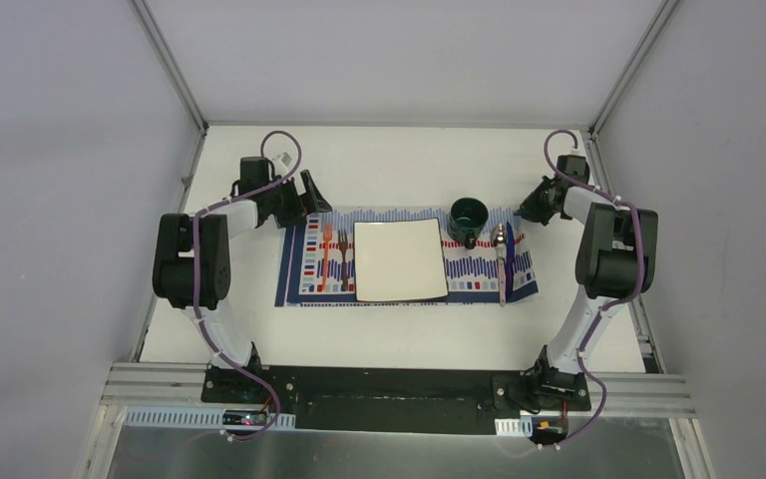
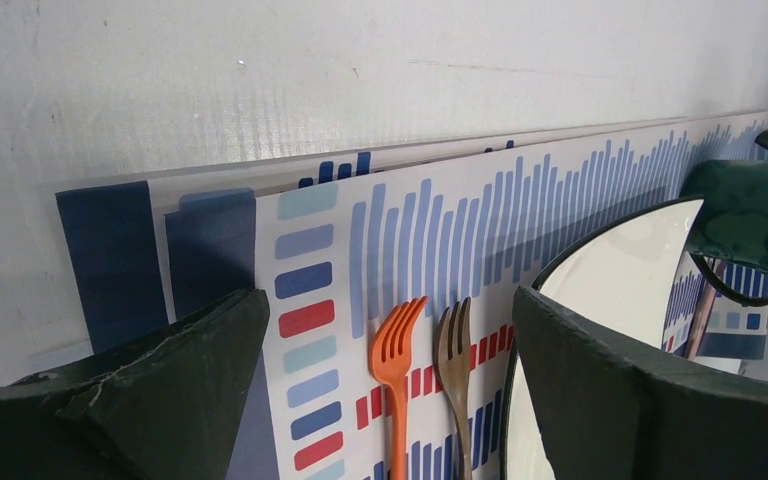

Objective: Set the dinner table for one person

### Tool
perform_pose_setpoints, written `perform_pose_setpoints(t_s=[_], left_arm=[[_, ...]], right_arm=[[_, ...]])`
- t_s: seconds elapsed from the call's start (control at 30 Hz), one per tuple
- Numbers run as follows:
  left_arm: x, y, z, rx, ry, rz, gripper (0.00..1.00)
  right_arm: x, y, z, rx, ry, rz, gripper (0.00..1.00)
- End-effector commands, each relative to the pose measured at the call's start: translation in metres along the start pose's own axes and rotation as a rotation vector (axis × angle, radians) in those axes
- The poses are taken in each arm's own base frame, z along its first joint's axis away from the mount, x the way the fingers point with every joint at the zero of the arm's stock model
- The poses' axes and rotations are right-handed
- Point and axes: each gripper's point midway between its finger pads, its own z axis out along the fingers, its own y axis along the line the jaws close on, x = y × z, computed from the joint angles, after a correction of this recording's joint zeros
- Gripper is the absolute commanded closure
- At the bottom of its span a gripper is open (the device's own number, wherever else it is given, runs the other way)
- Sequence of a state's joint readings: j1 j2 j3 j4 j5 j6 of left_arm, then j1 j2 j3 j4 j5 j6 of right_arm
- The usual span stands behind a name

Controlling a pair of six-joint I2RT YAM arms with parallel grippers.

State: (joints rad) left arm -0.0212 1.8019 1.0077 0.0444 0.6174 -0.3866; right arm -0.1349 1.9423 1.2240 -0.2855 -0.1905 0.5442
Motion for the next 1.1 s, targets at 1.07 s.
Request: perform_pose_setpoints(t_s=[1.07], left_arm=[[-0.010, -0.003, 0.013, -0.014, 0.007, 0.035, 0.01]], right_arm=[[-0.034, -0.058, -0.003, 0.236, -0.138, 0.012, 1.00]])
